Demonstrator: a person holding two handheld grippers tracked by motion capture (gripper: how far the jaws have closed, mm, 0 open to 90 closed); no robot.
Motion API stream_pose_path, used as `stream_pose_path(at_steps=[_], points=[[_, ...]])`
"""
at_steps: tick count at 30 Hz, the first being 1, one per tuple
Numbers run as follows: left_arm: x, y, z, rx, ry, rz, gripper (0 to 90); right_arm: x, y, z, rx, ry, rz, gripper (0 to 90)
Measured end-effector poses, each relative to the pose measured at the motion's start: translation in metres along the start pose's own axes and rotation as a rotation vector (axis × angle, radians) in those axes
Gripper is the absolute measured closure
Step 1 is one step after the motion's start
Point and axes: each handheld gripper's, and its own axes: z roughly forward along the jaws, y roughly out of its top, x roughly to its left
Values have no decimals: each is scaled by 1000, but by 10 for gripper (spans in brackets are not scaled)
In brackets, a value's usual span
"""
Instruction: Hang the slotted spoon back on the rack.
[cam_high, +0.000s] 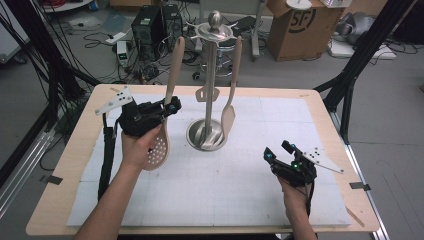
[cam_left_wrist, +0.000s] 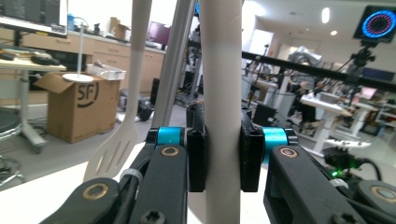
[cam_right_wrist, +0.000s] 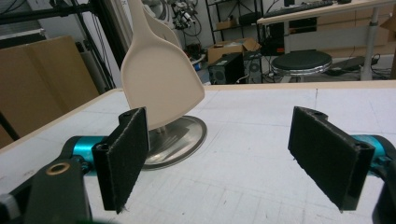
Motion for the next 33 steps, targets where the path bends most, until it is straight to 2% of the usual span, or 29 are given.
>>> stream_pose_path(at_steps=[4, 11, 16, 20, 22, 23, 25, 26, 28, 30, 31, 33], points=[[-2, 6, 4, 2, -17, 10, 776, 0, 0, 0, 2, -1, 2, 197], [7, 8, 17, 56, -29, -9, 776, 0, 0, -1, -5, 0, 3, 197], [10, 7, 22, 56, -49, -32, 775, -1, 0, -1, -5, -2, 6, 197], [10, 3, 26, 87, -54, -40, 770, 0, 0, -1, -5, 1, 6, 197], [10, 2, 28, 102, -23, -33, 761, 0, 0, -1, -5, 0, 6, 197], [11, 1, 28, 91, -19, -46, 730, 0, 0, -1, -7, -1, 3, 196], [14, -1, 28, 81, 13, -64, 590, 0, 0, -1, -6, 0, 7, 197], [15, -2, 27, 80, 30, -60, 560, 0, 0, -1, -7, 0, 7, 197], [18, -6, 22, 78, 67, -60, 500, -1, 0, -2, -12, -2, 5, 197], [21, -12, 17, 81, 79, -64, 455, -1, 0, -2, -12, -3, 10, 196], [23, -16, 13, 90, 105, -60, 424, -1, 0, -3, -11, -2, 11, 196], [25, -24, 7, 109, 125, -46, 377, -2, 0, -2, -12, -2, 5, 196]])
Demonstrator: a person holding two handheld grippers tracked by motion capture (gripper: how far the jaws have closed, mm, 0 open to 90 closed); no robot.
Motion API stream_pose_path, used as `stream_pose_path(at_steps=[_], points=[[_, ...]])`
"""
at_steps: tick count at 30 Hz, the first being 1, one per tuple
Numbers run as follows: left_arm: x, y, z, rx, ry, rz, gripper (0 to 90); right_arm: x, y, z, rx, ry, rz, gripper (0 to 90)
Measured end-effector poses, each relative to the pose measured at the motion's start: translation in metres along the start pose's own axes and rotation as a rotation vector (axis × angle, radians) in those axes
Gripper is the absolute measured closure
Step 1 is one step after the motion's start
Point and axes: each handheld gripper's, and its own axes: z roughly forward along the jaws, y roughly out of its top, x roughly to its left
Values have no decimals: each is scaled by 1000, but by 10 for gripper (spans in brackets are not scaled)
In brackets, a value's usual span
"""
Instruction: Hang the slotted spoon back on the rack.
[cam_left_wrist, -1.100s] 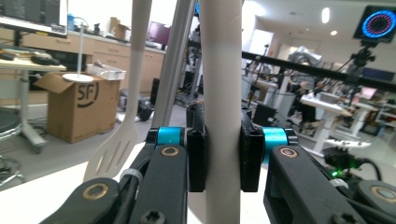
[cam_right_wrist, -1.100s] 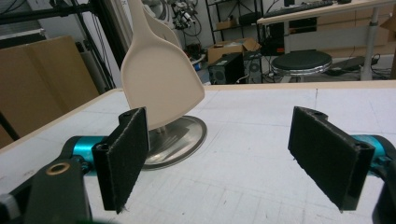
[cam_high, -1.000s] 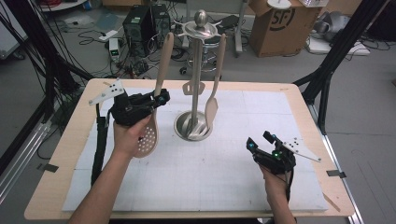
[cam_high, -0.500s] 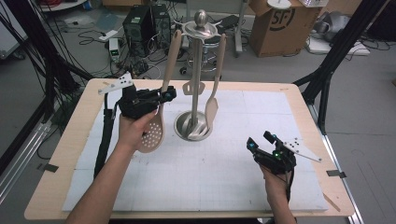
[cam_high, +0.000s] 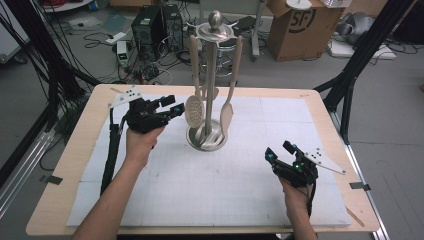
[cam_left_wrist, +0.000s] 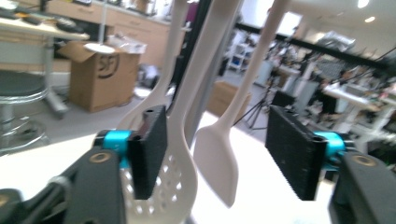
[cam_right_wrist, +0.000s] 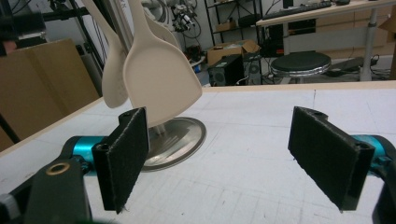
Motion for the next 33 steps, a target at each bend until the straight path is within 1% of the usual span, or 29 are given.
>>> stream_pose_path(at_steps=[3, 4, 5, 8, 11, 14, 17, 19, 21, 22, 25, 28, 29, 31, 33], points=[[5, -13, -8, 18, 48, 14, 334, 1, 0, 1, 4, 4, 0, 195], [6, -17, -11, 31, 58, 31, 299, 1, -1, 1, 8, 6, -1, 195], [7, -22, -14, 36, 68, 38, 237, 2, -1, 2, 10, 7, -1, 195], [9, -36, -23, 45, 88, 38, 223, 2, -1, 3, 10, 7, 0, 195], [10, -46, -29, 68, 107, 47, 222, 2, -1, 3, 14, 8, -4, 194], [8, -58, -34, 76, 110, 38, 223, 3, -2, 3, 18, 10, -3, 194], [7, -70, -38, 91, 124, 30, 224, 3, -2, 4, 20, 10, -6, 195], [8, -77, -40, 106, 125, 23, 226, 4, -2, 4, 23, 11, -8, 195], [9, -81, -42, 118, 132, 21, 226, 4, -2, 5, 22, 12, -9, 195], [8, -82, -43, 118, 131, 15, 226, 5, -2, 5, 25, 13, -8, 195], [7, -83, -45, 112, 136, 16, 226, 5, -2, 7, 30, 19, -8, 195], [5, -88, -49, 116, 141, 10, 226, 5, -2, 8, 29, 22, -10, 194], [4, -89, -51, 121, 147, 12, 226, 5, -2, 9, 29, 26, -6, 194], [1, -92, -55, 140, 166, 32, 225, 6, -1, 10, 28, 32, -3, 194], [0, -93, -58, 139, 166, 34, 224, 6, -1, 11, 28, 37, -3, 193]])
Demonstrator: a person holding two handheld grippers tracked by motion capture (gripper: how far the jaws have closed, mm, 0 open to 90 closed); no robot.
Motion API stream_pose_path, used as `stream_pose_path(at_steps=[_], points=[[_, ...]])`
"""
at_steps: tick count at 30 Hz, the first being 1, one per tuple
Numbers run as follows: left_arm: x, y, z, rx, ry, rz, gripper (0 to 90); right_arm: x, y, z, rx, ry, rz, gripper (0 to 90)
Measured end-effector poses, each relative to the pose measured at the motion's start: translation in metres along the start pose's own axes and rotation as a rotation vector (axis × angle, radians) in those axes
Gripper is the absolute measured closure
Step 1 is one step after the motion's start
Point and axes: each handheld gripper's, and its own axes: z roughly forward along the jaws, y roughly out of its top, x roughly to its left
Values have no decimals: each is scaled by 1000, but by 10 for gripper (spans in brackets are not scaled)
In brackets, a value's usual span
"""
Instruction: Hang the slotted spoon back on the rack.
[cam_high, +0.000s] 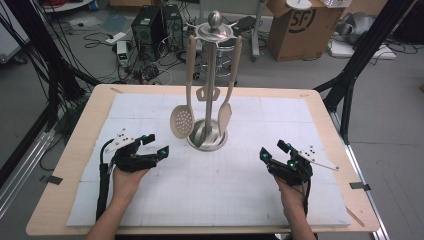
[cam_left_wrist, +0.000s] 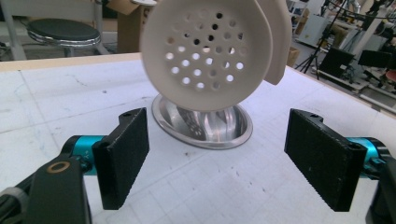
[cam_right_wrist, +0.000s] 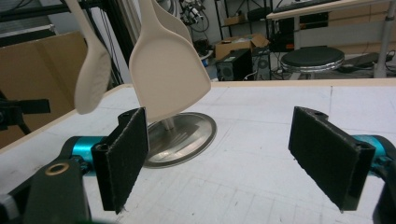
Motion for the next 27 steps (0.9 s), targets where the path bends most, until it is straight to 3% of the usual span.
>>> stream_pose_path(at_steps=[7, 10, 18, 27], points=[[5, -8, -7, -6, 14, -11, 224, 3, 0, 8, 17, 19, 0, 192], [6, -10, -5, 6, 24, 8, 218, 4, -1, 10, 29, 21, -6, 189], [-2, -14, -5, 2, 6, 23, 218, 4, -4, 18, 67, 37, -10, 184], [0, -16, -8, 6, 10, 13, 218, 6, -6, 25, 90, 53, -16, 183]])
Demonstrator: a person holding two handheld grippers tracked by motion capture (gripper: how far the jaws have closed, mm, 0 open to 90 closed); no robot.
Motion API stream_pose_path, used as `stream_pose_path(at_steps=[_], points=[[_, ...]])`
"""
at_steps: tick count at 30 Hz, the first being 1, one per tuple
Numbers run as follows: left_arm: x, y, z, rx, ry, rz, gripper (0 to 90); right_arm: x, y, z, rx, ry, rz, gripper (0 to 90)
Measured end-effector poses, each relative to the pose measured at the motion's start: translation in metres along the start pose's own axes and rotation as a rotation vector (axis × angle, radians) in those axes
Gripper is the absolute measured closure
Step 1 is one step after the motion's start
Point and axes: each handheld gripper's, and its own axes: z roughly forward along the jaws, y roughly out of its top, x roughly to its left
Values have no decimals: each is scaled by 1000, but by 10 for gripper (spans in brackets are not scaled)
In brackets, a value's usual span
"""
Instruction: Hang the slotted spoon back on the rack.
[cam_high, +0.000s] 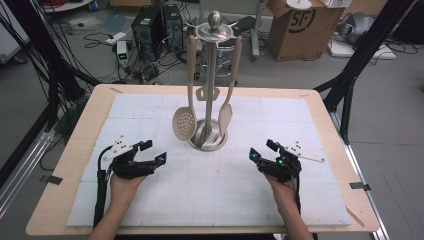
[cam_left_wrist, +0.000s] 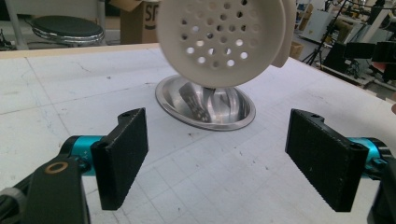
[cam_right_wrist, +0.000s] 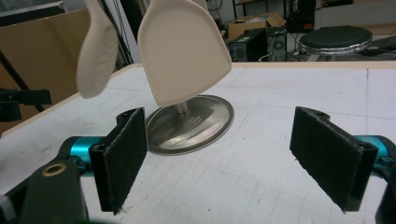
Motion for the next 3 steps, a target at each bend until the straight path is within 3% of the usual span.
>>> stream_pose_path(at_steps=[3], points=[[1, 0, 0, -1, 4, -5, 217, 1, 0, 1, 3, 1, -4, 184]])
